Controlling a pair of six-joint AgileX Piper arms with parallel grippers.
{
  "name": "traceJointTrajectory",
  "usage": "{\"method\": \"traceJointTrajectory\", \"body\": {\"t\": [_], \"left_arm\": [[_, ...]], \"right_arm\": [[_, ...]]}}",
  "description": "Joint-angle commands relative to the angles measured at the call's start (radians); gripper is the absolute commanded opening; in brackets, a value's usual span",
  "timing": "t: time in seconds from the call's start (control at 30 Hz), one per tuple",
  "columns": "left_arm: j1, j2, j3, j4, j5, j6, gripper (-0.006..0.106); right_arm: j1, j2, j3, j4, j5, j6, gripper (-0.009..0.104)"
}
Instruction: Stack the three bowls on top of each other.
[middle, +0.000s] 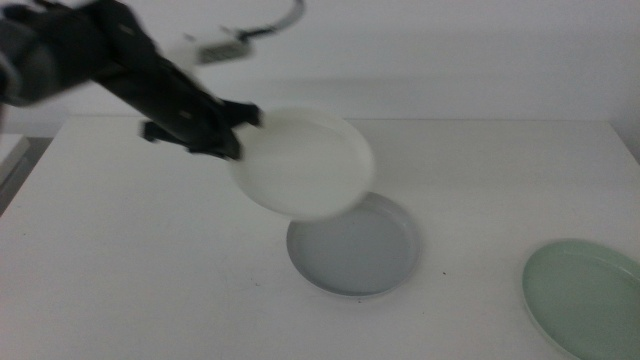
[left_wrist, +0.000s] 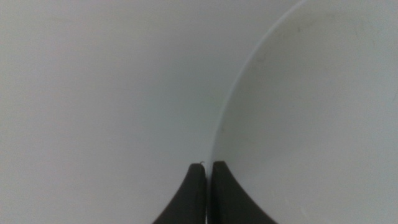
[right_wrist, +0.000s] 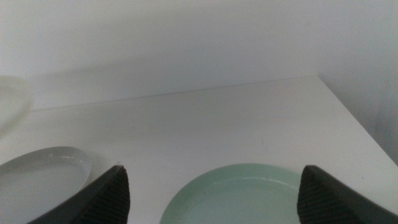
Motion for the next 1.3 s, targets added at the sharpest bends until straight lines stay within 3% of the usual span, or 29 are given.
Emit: {"method": "traceJointTrajectory", "body": {"t": [0.0, 0.23, 0.63, 0.87, 1.1, 1.27], "left_arm": [[-0.079, 0.014, 0.024, 0.031, -0.066, -0.056, -0.002], [-0.178, 0.095, 0.024, 0.045, -0.098, -0.118, -0.002], [-0.213, 0.165, 0.024, 0.016, -0.099, -0.115, 0.001], [-0.213, 0.074, 0.024, 0.009, -0.039, -0.029, 0.034], [-0.166, -0.186, 0.024, 0.032, 0.092, 0.034, 0.094], [-0.142, -0.389, 0.048, 0.006, 0.201, 0.143, 0.094]], "right_arm": [[-0.005, -0.004, 0.004, -0.011, -0.009, -0.006, 0.092], [-0.005, -0.004, 0.004, -0.011, -0.009, -0.006, 0.092], [-0.005, -0.004, 0.004, -0.011, -0.009, -0.006, 0.092], [-0.005, -0.004, 0.004, -0.011, -0.009, -0.006, 0.092], [-0.005, -0.004, 0.004, -0.011, -0.009, -0.006, 0.092], [-0.005, -0.004, 0.004, -0.011, -0.009, -0.006, 0.092]]}}
